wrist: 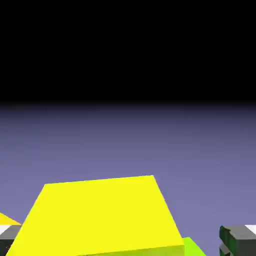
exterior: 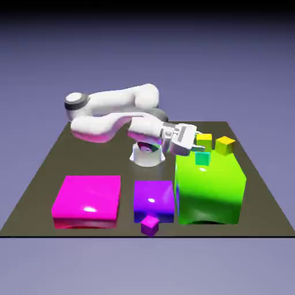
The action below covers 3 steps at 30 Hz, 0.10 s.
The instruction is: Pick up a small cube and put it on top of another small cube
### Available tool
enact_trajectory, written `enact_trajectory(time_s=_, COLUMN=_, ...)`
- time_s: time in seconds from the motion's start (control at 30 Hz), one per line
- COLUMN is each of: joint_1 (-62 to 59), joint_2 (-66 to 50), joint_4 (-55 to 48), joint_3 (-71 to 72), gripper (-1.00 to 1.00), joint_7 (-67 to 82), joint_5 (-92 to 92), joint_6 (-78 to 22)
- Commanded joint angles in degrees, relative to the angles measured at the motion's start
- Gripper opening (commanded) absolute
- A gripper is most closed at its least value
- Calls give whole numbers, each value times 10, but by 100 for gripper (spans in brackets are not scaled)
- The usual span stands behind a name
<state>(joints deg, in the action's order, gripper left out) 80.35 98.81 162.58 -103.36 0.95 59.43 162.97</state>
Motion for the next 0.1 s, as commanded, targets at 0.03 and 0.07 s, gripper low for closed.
enact_trajectory(time_s=0.03, joint_1=-42, joint_2=17, joint_4=13, joint_3=14, gripper=100, joint_7=17, joint_5=-28, joint_6=-38)
enact_trajectory(time_s=0.07, joint_1=-54, joint_2=22, joint_4=17, joint_3=18, gripper=100, joint_7=23, joint_5=-36, joint_6=-50)
